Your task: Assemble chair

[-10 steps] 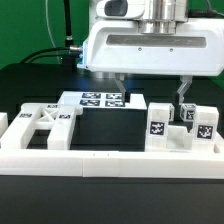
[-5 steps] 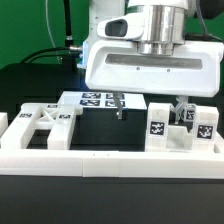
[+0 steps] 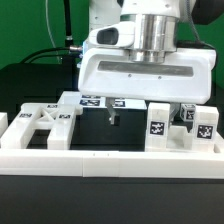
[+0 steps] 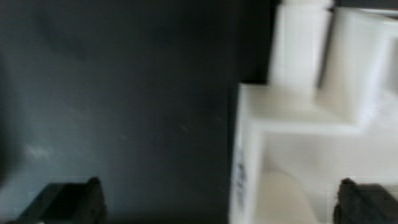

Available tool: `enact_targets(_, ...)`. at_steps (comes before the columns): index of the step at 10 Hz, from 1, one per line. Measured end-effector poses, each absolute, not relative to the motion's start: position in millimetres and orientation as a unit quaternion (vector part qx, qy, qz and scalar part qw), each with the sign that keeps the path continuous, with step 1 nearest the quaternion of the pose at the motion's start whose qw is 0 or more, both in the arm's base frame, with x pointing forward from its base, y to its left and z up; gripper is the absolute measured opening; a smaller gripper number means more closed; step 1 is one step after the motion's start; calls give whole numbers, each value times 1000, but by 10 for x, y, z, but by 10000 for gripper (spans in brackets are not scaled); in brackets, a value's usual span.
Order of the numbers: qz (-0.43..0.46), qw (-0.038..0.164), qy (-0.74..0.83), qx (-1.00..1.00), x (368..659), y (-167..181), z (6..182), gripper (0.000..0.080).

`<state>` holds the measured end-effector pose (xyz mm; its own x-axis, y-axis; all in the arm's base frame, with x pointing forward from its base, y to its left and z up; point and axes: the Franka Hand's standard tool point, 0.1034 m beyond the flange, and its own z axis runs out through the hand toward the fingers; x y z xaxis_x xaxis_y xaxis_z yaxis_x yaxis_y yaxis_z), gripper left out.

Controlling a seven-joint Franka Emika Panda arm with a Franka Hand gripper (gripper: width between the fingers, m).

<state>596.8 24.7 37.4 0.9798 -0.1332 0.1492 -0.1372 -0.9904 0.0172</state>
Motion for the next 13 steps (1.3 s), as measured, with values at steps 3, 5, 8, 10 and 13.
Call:
enact_targets(3, 74, 13, -70, 995, 6030, 275, 315, 648)
enact_targets(5, 75, 15, -73, 994, 6011, 333, 269, 648)
enact_targets(8, 73, 23, -70, 995, 5915, 431, 70, 648)
enact_targets(10, 75, 23, -69, 995, 5915, 441, 58, 602)
enact_targets(13, 75, 23, -70, 994, 5920, 433, 62, 427)
